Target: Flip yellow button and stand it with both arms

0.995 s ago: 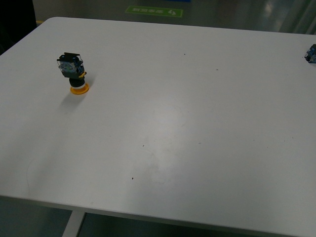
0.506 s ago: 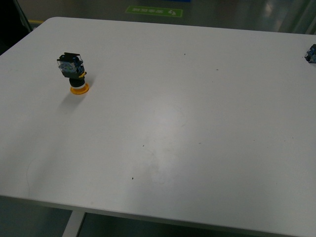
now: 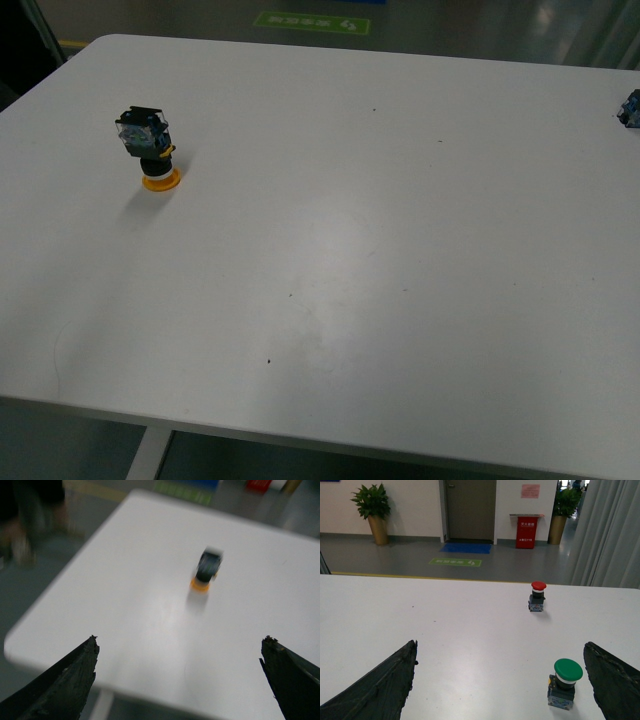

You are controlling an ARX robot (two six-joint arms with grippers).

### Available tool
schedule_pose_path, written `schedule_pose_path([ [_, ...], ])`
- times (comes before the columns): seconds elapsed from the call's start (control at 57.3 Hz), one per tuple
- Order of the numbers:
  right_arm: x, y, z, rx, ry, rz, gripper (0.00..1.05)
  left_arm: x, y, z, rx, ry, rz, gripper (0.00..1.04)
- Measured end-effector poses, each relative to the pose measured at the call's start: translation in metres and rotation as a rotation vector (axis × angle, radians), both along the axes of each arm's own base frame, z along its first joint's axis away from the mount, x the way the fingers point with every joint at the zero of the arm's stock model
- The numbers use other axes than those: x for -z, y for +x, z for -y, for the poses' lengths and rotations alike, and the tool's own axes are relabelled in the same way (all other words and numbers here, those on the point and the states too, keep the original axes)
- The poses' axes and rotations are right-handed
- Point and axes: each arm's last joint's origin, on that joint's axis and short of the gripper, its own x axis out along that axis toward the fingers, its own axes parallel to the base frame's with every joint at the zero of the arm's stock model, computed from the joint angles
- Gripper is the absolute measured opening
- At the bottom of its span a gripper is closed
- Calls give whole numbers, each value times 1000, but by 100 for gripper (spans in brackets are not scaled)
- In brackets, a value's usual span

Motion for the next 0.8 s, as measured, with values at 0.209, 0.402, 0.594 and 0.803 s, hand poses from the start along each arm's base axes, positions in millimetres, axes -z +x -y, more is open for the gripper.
schedule_pose_path([
  [0.209, 0, 0, 0, 0, 0, 2, 97, -23, 57, -25, -72, -178, -174, 98],
  [0.402, 0, 0, 0, 0, 0, 2, 97, -29, 125, -18, 124, -168, -253, 98],
  [0.594, 0, 0, 0, 0, 0, 2, 97, -31, 167, -6, 200, -123, -326, 98],
  [0.803, 0, 0, 0, 0, 0, 2, 97, -24, 203, -1, 211, -19, -440, 98],
])
